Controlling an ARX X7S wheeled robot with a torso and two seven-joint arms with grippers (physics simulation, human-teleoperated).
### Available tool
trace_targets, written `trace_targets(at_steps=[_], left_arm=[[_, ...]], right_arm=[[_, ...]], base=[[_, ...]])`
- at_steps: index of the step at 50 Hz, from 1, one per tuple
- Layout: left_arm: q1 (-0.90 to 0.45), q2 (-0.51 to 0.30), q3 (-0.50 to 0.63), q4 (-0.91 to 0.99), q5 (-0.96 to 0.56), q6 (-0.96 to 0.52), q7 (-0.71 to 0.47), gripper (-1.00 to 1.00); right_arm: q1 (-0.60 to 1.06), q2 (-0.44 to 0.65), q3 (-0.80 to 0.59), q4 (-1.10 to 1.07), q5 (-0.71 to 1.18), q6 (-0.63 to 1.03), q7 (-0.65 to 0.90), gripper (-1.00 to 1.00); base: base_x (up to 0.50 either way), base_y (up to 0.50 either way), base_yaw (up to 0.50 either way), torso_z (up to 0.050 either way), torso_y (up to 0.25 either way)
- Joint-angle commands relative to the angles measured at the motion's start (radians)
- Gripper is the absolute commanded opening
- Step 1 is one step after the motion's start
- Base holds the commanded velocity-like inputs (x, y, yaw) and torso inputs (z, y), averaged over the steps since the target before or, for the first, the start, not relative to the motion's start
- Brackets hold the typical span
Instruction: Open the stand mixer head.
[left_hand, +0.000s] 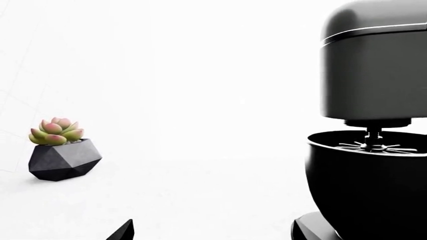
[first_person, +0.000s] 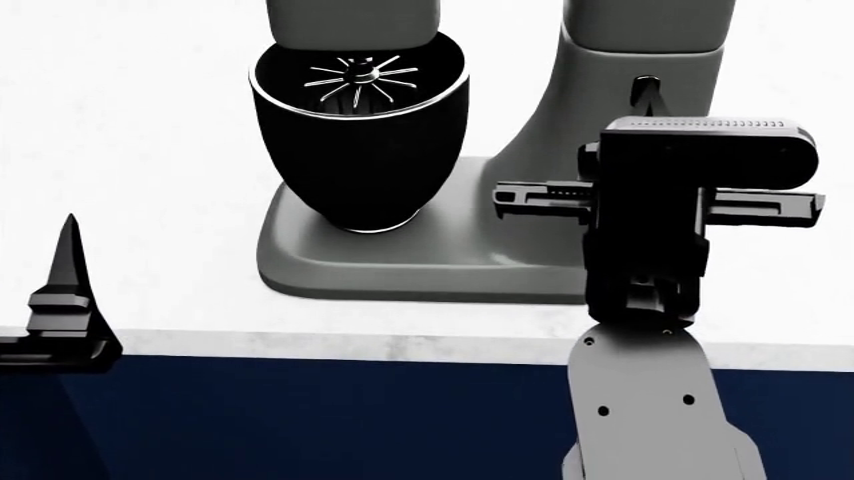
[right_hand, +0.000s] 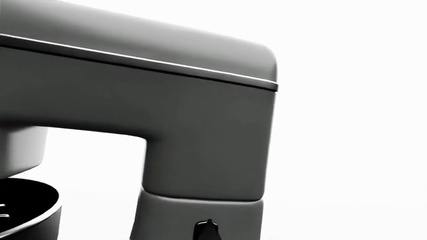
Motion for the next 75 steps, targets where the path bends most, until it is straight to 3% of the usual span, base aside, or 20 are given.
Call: trace_targets(at_steps=[1,67,70,75], left_arm=[[0.001,-0.002,-0.003,0.007,-0.010,-0.001,-0.005,1.00],[0.007,-0.023,-0.004,0.031,-0.048,-0.003,-0.033,1.00],[0.012,-0.025,-0.007,0.035,-0.049,-0.001,-0.035,1.00],[0.011,-0.025,-0.006,0.022,-0.048,0.009,-0.036,1.00]], right_arm=[[0.033,-0.003,-0.012,0.081,-0.008,-0.041,0.016,-1.00],[0.172,-0.026,-0.080,0.500,-0.033,-0.277,0.084,-1.00],[0.161,-0.023,-0.079,0.484,-0.030,-0.272,0.087,-1.00],[0.033,0.022,-0.063,0.187,-0.007,-0.135,0.079,-1.00]], base=[[0.00,0.00,0.00,0.000,0.000],[0.00,0.00,0.00,0.000,0.000],[0.00,0.00,0.00,0.000,0.000],[0.00,0.00,0.00,0.000,0.000]])
